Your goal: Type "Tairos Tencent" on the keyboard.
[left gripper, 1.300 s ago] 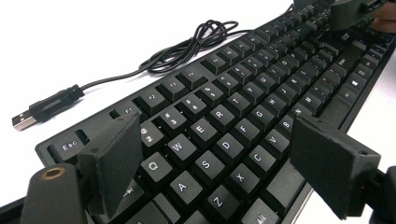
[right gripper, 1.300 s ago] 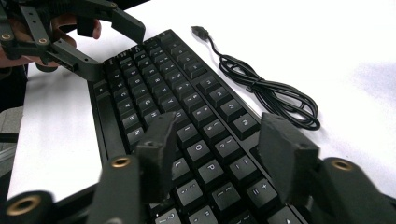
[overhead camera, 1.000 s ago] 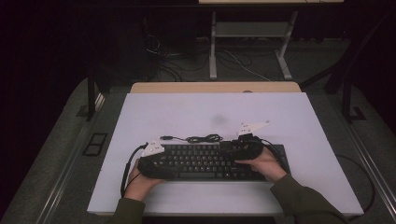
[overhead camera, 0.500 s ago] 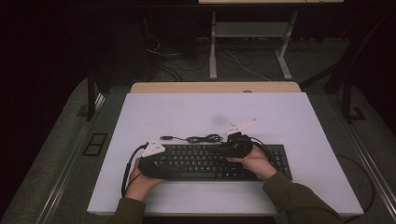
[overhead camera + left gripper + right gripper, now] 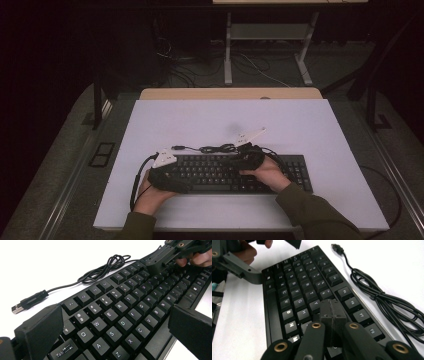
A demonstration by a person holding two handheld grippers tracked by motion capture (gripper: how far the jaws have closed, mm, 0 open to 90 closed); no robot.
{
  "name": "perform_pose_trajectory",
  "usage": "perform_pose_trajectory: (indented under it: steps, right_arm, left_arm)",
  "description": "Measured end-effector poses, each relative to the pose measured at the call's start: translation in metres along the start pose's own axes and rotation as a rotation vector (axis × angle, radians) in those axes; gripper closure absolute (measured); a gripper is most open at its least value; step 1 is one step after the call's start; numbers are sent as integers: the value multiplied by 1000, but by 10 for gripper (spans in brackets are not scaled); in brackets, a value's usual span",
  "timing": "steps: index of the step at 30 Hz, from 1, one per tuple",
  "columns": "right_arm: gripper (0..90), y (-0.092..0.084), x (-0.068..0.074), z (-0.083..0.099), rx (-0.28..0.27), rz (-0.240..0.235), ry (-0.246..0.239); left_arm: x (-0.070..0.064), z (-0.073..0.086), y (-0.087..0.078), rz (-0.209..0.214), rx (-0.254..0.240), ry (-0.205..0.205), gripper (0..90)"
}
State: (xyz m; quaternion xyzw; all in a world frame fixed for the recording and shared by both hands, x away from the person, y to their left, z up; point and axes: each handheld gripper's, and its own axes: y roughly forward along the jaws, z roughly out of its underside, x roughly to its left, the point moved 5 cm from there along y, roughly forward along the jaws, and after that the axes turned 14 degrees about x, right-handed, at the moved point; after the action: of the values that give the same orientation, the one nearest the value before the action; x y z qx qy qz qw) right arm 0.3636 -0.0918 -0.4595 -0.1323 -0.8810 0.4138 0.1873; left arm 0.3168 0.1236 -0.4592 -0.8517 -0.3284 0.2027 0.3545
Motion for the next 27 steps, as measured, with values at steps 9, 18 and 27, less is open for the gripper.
perform_pose_trajectory:
  steps: [9, 18, 27]
  right_arm:
    - [894, 4, 0, 5, 51, 14, -4]
    - [894, 7, 0, 6, 71, 22, -13]
    - [894, 8, 1, 7, 80, 25, -16]
  left_arm:
    - [-1, 1, 2, 6, 4, 2, 0]
    - [-1, 1, 2, 7, 4, 5, 0]
    - [-1, 1, 2, 3, 8, 10, 0]
